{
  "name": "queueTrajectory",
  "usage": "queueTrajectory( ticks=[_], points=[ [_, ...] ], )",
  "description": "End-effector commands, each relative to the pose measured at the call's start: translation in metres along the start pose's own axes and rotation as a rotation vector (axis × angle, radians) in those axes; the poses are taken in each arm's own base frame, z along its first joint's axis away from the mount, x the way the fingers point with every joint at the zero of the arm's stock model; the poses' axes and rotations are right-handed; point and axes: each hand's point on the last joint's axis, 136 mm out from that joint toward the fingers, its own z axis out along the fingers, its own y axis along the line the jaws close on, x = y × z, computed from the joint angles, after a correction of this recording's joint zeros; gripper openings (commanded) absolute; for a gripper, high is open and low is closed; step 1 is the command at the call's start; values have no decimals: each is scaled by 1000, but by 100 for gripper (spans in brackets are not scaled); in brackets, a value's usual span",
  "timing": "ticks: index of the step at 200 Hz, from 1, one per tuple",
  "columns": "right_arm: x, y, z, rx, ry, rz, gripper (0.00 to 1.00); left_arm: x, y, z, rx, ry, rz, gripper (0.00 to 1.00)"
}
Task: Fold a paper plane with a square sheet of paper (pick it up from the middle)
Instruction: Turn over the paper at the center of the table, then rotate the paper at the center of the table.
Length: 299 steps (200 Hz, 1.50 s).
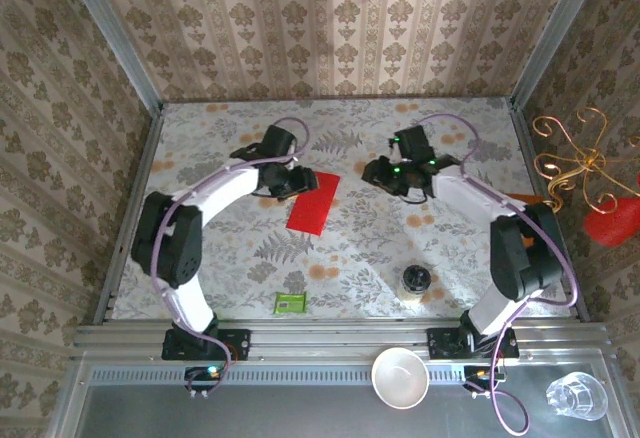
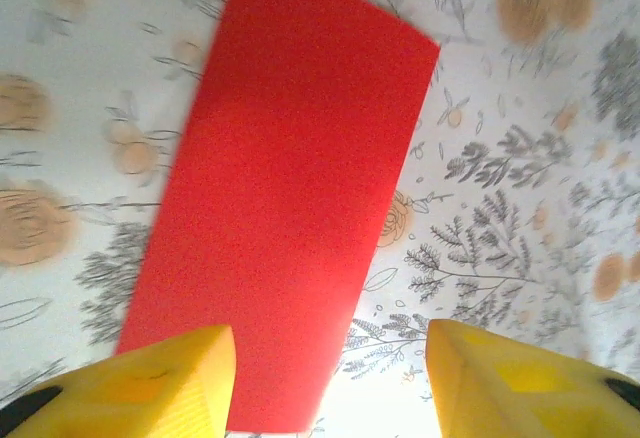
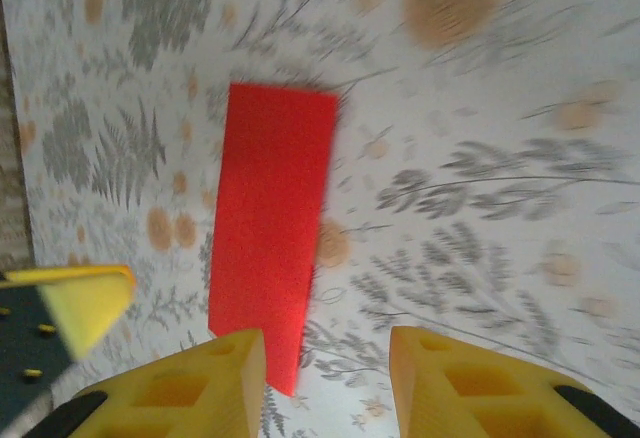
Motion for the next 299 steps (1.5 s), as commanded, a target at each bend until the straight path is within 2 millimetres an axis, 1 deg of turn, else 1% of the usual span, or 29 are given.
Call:
queueTrajectory(
  ticks=[1, 11, 24, 42, 57, 73, 99, 111, 115, 147, 165, 190, 217, 224, 238, 252, 264, 276, 286, 299],
  points=[
    [28, 16, 28, 36, 105, -58, 40, -3, 24, -14, 37, -28, -119, 59],
    [40, 27, 41, 33, 145, -83, 40, -3, 41, -21, 26, -53, -166, 67],
    [54, 40, 56, 34, 188, -115, 40, -2, 60, -31, 22, -97, -211, 75],
    [69, 53, 73, 45, 235, -153, 40, -2, 80, -44, 23, -155, -255, 87],
    [79, 59, 86, 54, 263, -170, 40, -1, 93, -53, 15, -184, -285, 95],
    [88, 63, 98, 69, 297, -184, 40, 0, 101, -59, 12, -200, -302, 100],
    [96, 60, 111, 100, 331, -201, 40, 2, 108, -63, 7, -205, -342, 100],
    [97, 59, 116, 102, 335, -206, 40, 2, 107, -62, 13, -196, -347, 100],
    [101, 53, 116, 126, 356, -201, 40, 1, 106, -62, 15, -193, -345, 100],
    [110, 36, 122, 183, 405, -223, 40, 0, 100, -55, 33, -160, -313, 100],
    [116, 22, 122, 223, 438, -246, 40, 1, 95, -50, 31, -138, -292, 100],
    [123, 3, 114, 252, 479, -286, 40, 3, 90, -43, 44, -107, -288, 100],
    [127, -21, 96, 285, 504, -372, 40, 6, 82, -37, 68, -85, -271, 100],
    [128, -24, 92, 281, 507, -396, 41, 8, 79, -34, 76, -76, -264, 100],
    [129, -19, 84, 236, 505, -438, 41, 11, 72, -29, 92, -58, -254, 100],
    [125, -1, 76, 165, 475, -448, 41, 13, 64, -23, 118, -34, -255, 100],
    [114, 16, 70, 112, 412, -423, 41, 15, 56, -17, 145, -20, -255, 100],
    [97, 31, 64, 68, 320, -371, 41, 19, 48, -13, 166, -8, -249, 100],
    [82, 33, 60, 50, 251, -296, 42, 22, 43, -10, 171, -1, -244, 100],
    [71, 27, 60, 30, 197, -188, 42, 26, 37, -7, 182, 4, -230, 100]
  ],
)
